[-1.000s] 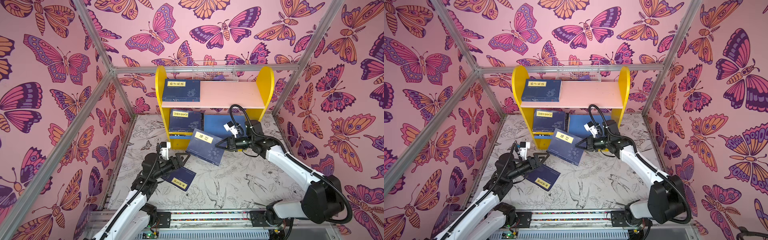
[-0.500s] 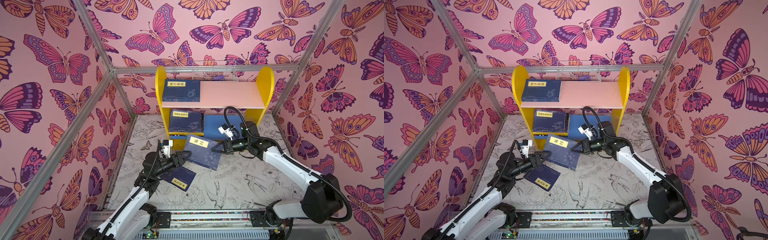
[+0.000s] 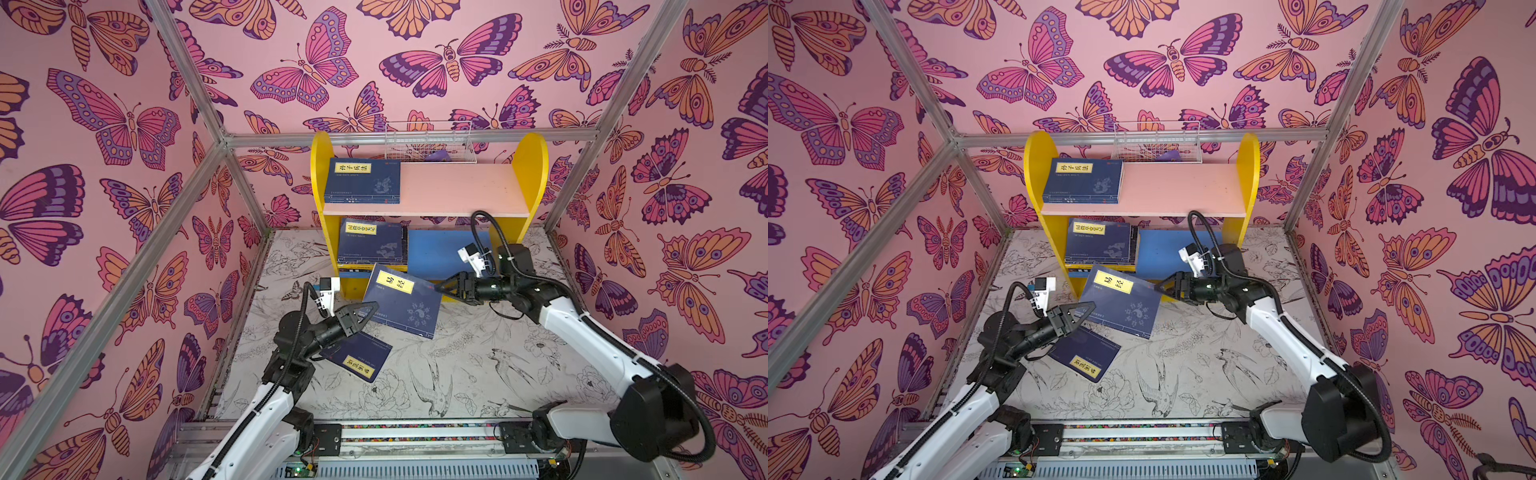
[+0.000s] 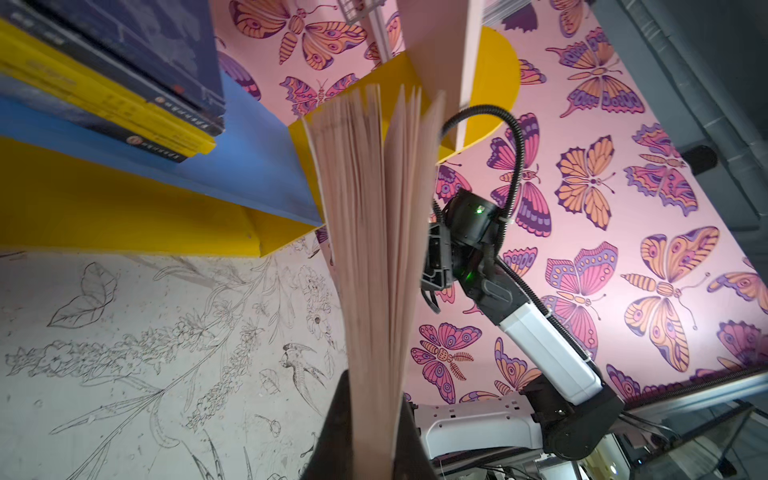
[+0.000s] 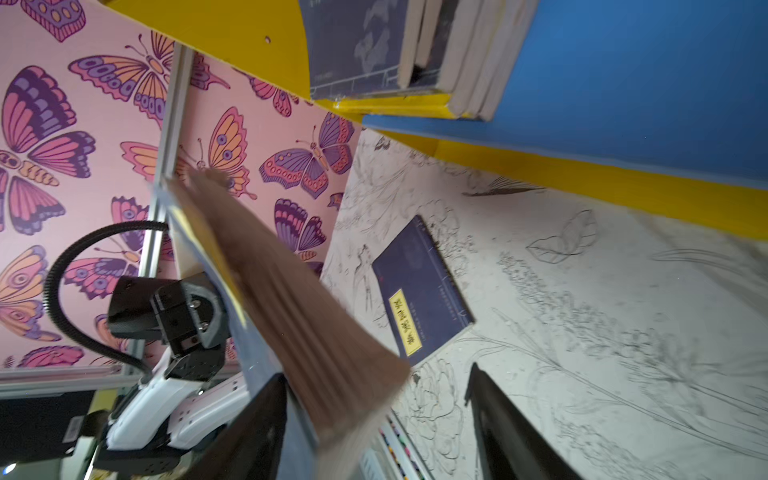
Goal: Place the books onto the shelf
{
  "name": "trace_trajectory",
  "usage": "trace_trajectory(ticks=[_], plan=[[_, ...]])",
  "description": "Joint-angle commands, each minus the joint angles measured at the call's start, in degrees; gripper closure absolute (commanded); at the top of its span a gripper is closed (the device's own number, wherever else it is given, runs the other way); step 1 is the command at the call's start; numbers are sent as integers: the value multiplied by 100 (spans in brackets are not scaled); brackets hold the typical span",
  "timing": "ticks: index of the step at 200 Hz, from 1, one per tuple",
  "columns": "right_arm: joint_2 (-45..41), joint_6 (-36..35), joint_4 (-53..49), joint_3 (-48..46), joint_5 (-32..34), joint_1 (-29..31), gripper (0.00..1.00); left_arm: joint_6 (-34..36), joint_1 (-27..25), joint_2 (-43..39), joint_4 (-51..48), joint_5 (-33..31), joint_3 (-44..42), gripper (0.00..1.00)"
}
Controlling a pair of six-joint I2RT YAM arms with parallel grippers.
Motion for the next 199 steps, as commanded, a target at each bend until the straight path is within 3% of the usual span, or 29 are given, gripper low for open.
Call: trace_trajectory(ticks=[1,31,55,83,125,166,199], plan=[[-648,-191,589,-155,169,-22,29,-74,18,-430,879,168,57,100],[-1095,96,1384,-215,-1088,39,29,314,18,-834,662,-237,442,100],[-1309,336,1835,-138,-1291,316,29,765,19,-944,358,-924,786,100],[-1261,393,2070,73,-1062,783,29,808,21,-632,986,-1371,965,100],[-677,779,3191,325,-656,1344,31,359,15,67,2276,-1468,1048,100],[-99,1248,4024,549,-137,1396,51,308,18,146,2339,-1463,1057,100],[9,1457,4340,477,176,1396,53,314,18,-18,2276,-1539,996,100]])
